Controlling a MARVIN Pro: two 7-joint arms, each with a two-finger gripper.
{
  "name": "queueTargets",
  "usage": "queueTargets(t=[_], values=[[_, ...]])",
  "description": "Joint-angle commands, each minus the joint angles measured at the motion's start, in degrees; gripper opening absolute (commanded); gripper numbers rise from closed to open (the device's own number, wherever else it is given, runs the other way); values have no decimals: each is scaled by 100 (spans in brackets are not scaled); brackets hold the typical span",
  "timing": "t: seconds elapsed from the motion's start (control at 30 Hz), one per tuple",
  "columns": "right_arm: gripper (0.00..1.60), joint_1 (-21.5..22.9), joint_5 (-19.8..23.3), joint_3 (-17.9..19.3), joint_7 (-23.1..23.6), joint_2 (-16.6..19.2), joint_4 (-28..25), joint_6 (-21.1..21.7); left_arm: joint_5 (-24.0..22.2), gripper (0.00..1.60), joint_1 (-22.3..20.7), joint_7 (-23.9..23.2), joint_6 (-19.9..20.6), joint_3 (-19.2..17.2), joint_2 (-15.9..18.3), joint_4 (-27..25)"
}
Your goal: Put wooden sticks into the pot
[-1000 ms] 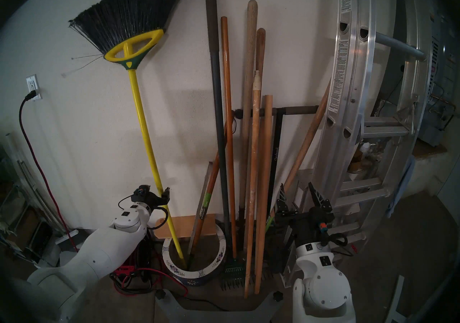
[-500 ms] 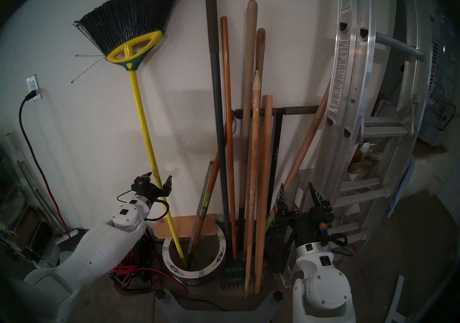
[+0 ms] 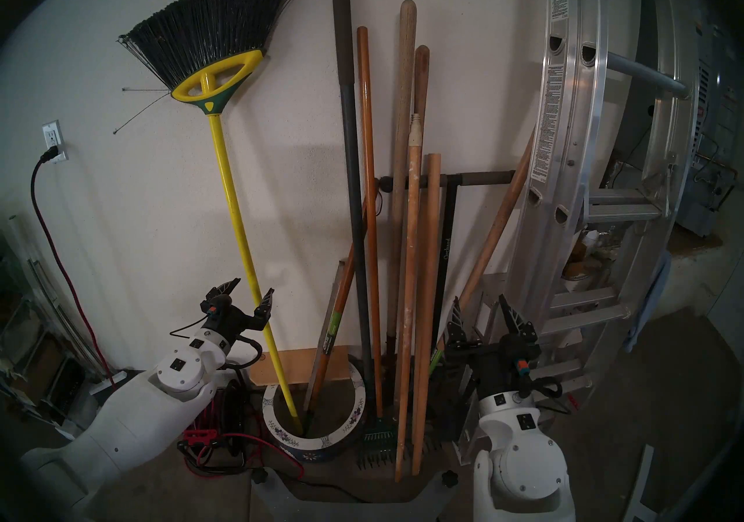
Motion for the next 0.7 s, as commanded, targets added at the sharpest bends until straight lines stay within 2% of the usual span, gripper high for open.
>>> queueTargets(t=[0.0, 0.17, 0.2, 0.33, 0.37, 0.67], values=[[160, -1, -1, -7, 5, 1, -5, 2, -36, 160, 565, 23, -242, -43, 564, -572], [160, -1, -1, -7, 5, 1, -5, 2, -149, 160, 1025, 125, -320, -222, 950, -1159], [160, -1, -1, -7, 5, 1, -5, 2, -172, 160, 971, 128, -357, -218, 948, -1126], [160, -1, -1, -7, 5, 2, -5, 2, -307, 160, 1360, 245, -426, -452, 1260, -1614], [160, -1, -1, -7, 5, 2, -5, 2, -344, 160, 1342, 278, -449, -448, 1301, -1622], [160, -2, 0, -8, 6, 2, -6, 3, -899, 160, 1991, 711, -225, -695, 1940, -2508]])
